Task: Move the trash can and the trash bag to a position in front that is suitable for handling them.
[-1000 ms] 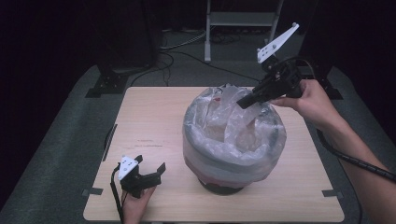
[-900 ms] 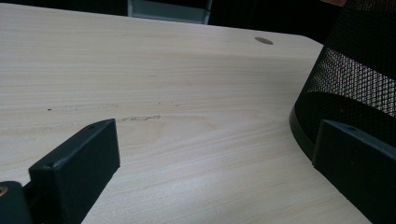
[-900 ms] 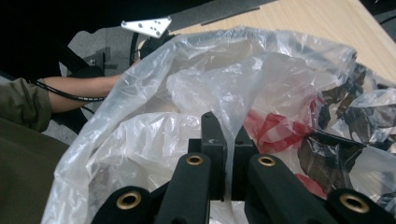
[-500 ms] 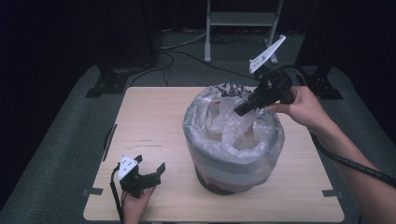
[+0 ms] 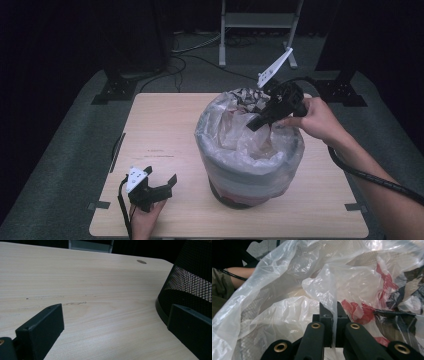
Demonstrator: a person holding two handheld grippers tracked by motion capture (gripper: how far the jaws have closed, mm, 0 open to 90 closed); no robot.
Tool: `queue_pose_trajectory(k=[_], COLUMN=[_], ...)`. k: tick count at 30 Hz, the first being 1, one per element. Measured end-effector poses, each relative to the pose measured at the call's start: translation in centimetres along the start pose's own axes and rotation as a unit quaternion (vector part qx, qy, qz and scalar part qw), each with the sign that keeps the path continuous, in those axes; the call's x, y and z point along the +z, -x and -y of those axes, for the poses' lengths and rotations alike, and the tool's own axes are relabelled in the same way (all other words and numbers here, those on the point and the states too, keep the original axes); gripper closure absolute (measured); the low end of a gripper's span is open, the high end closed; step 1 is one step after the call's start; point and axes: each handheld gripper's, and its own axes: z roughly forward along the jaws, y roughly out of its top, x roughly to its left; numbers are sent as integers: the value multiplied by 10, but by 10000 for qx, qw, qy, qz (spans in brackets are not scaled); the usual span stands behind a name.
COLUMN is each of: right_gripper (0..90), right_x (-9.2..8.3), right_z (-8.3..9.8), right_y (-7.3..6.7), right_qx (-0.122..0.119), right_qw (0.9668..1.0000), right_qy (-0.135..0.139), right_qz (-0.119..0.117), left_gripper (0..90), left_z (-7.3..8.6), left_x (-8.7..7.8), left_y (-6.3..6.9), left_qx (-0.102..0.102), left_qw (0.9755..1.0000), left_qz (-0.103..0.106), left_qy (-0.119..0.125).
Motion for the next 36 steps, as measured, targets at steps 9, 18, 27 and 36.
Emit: queue_pose_trajectory(k=[9,18,27,36], right_gripper=[894,893,891,889], right_x=[9,18,25,31], right_z=[-1,-1,-1,-2], right_y=[1,2,4,5], right_qx=[-11,-26,-43,-62], right_qw=[9999,9993,9988,9980], right_qy=[-172,-355,-478,-611], right_qz=[20,71,77,126], left_gripper=[0,0,0,0], left_z=[0,-1,0,0], left_x=[-1,-1,-1,-1], left_y=[-1,-1,-1,-1], left_qx=[-13,-4,-11,-13], left_qw=[10000,10000,10000,10000], left_qz=[-9,-8,-12,-15], left_qy=[8,6,5,7])
